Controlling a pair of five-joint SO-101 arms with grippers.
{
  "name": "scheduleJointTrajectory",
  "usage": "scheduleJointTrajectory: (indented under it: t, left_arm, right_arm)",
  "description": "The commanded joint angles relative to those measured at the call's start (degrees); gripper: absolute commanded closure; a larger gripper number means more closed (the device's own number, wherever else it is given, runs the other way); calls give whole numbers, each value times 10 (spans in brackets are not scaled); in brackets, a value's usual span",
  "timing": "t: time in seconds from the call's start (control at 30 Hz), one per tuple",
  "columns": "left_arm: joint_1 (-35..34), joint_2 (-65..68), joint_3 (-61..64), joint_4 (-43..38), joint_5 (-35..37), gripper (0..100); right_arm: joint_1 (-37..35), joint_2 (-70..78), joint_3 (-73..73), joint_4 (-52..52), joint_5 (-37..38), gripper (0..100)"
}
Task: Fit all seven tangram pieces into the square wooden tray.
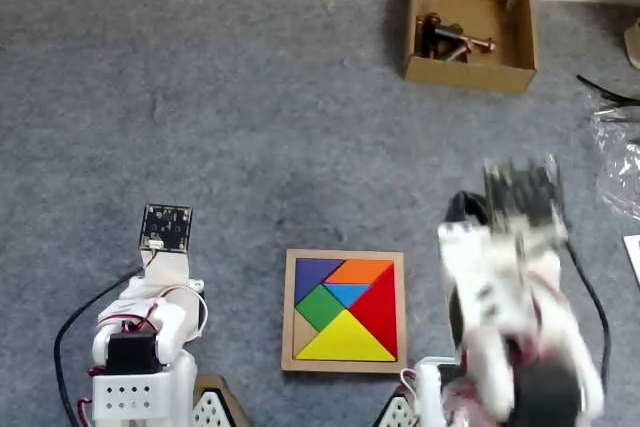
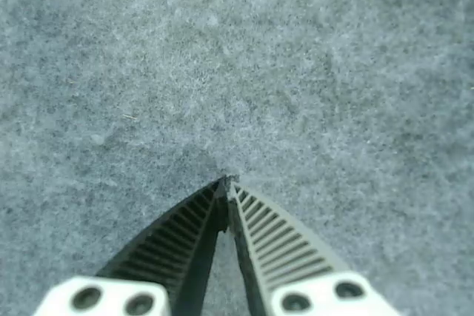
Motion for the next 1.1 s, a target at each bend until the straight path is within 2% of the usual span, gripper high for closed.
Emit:
scheduleJointTrajectory:
  t: [0.0,0.43,0.57,0.97,1.07]
  left_arm:
    - [-6,1,12,3,3,995]
    - [-6,1,12,3,3,995]
    - [-6,1,12,3,3,995]
    - [-6,1,12,3,3,995]
    - [-6,1,12,3,3,995]
  right_arm:
    - [5,-83,23,19,7,989]
    - [5,-254,132,40,10,989]
    - [5,-247,160,49,47,989]
    - [5,-251,225,46,50,993]
    - [3,-251,251,11,47,993]
